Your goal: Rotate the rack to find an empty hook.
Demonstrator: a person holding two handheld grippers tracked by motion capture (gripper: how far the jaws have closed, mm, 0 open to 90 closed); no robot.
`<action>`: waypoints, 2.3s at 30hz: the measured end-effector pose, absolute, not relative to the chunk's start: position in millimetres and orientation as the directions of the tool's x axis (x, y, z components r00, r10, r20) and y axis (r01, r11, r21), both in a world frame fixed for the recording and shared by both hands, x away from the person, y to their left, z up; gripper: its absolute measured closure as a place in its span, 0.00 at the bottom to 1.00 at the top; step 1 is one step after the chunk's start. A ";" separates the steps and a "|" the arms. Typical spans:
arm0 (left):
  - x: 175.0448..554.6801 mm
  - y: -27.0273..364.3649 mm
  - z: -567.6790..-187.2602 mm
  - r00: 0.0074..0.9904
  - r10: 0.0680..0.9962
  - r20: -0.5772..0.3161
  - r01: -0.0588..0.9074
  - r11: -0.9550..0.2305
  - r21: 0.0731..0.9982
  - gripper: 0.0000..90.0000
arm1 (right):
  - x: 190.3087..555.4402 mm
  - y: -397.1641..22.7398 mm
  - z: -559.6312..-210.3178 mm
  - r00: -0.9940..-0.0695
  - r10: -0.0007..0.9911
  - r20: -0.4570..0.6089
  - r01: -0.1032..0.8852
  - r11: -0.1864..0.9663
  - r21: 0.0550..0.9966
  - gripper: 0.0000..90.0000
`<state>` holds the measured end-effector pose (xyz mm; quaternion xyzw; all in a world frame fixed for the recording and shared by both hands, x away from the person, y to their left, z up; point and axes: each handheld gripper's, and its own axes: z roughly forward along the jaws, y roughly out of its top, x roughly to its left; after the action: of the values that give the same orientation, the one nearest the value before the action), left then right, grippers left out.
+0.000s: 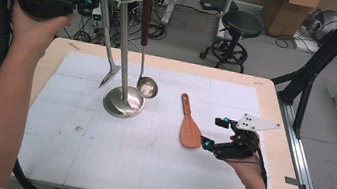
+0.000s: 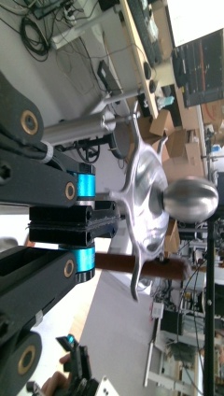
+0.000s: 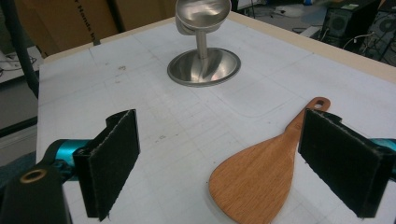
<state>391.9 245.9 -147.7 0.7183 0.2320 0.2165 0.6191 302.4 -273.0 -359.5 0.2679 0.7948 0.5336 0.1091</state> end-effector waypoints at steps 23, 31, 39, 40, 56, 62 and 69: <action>403.0 250.2 -150.4 0.778 0.629 0.005 0.076 -0.102 0.992 1.00 | 301.6 -276.5 -359.6 -0.829 0.547 0.117 0.315 0.285 0.905 0.13; 399.2 250.5 -150.5 0.791 0.611 0.002 0.071 -0.095 0.993 1.00 | 302.5 -275.5 -360.3 -0.829 0.547 0.115 0.316 0.288 0.904 0.13; 383.7 251.1 -157.6 0.807 0.590 0.006 0.067 -0.101 0.993 0.87 | 301.3 -275.2 -359.5 -0.829 0.547 0.116 0.315 0.287 0.905 0.13; 381.5 251.3 -159.7 0.813 0.582 0.006 0.067 -0.104 0.992 0.85 | 301.2 -275.3 -359.5 -0.829 0.547 0.118 0.317 0.286 0.904 0.13; 344.4 253.6 -221.8 0.813 0.583 -0.016 0.105 -0.120 0.987 0.39 | 301.2 -274.1 -359.7 -0.829 0.548 0.116 0.316 0.287 0.904 0.13; 334.5 250.9 -251.4 0.820 0.570 -0.043 0.134 -0.119 0.984 0.26 | 302.4 -274.2 -360.6 -0.826 0.552 0.112 0.317 0.292 0.902 0.13; 323.7 249.8 -286.6 0.828 0.555 -0.074 0.156 -0.102 0.983 0.22 | 302.9 -273.6 -362.3 -0.823 0.556 0.119 0.327 0.293 0.898 0.13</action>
<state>323.7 249.8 -286.6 0.7247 0.2452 0.1602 0.6237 302.9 -273.6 -362.3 0.2770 0.7966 0.5262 0.1085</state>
